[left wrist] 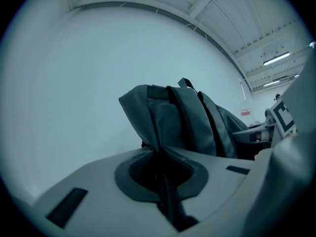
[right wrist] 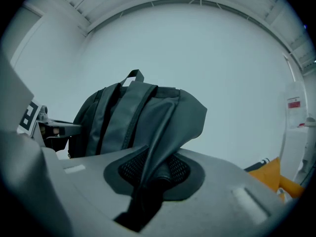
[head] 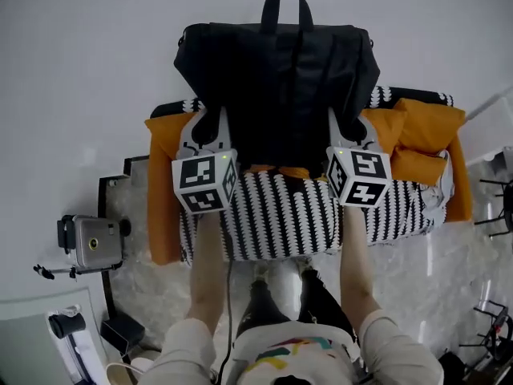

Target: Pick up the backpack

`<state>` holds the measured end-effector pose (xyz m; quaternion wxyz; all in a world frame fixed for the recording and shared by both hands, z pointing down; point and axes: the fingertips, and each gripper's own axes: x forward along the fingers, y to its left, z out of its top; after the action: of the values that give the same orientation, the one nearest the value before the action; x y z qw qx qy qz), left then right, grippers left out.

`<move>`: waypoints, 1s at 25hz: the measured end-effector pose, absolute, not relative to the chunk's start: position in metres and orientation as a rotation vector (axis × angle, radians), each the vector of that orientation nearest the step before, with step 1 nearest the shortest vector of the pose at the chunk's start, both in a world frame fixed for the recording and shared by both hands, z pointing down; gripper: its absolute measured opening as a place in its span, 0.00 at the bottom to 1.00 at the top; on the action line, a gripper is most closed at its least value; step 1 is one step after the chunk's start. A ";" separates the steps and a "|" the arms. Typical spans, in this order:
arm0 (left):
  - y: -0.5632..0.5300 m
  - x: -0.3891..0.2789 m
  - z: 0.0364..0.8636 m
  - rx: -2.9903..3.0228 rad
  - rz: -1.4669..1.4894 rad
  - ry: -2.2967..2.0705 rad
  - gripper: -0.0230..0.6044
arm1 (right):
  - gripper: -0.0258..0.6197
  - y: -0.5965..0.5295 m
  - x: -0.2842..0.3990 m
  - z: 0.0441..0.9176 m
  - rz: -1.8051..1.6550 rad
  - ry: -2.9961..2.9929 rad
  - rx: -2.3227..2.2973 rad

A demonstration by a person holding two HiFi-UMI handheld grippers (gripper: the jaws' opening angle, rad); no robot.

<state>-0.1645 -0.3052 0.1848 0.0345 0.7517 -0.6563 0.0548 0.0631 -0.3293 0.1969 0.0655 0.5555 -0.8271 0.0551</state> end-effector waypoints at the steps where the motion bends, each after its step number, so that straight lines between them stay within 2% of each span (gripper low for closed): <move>1: -0.301 -0.165 0.164 2.323 0.142 -2.040 0.09 | 0.16 -0.326 0.063 0.176 0.135 -2.514 1.687; 6: -0.260 -0.160 0.075 2.371 0.044 -2.151 0.09 | 0.16 -0.286 0.068 0.090 -0.001 -2.595 1.729; 10: -0.216 -0.156 0.038 2.404 -0.002 -2.203 0.09 | 0.16 -0.246 0.072 0.054 -0.061 -2.654 1.710; 25: -0.118 -0.140 0.028 2.413 0.007 -2.288 0.09 | 0.16 -0.149 0.084 0.036 -0.234 -2.668 1.694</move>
<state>-0.1401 -0.1177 0.0283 -0.0915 0.7226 -0.6852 0.0020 0.0841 -0.1495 0.0358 -0.0136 0.5347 -0.8417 -0.0737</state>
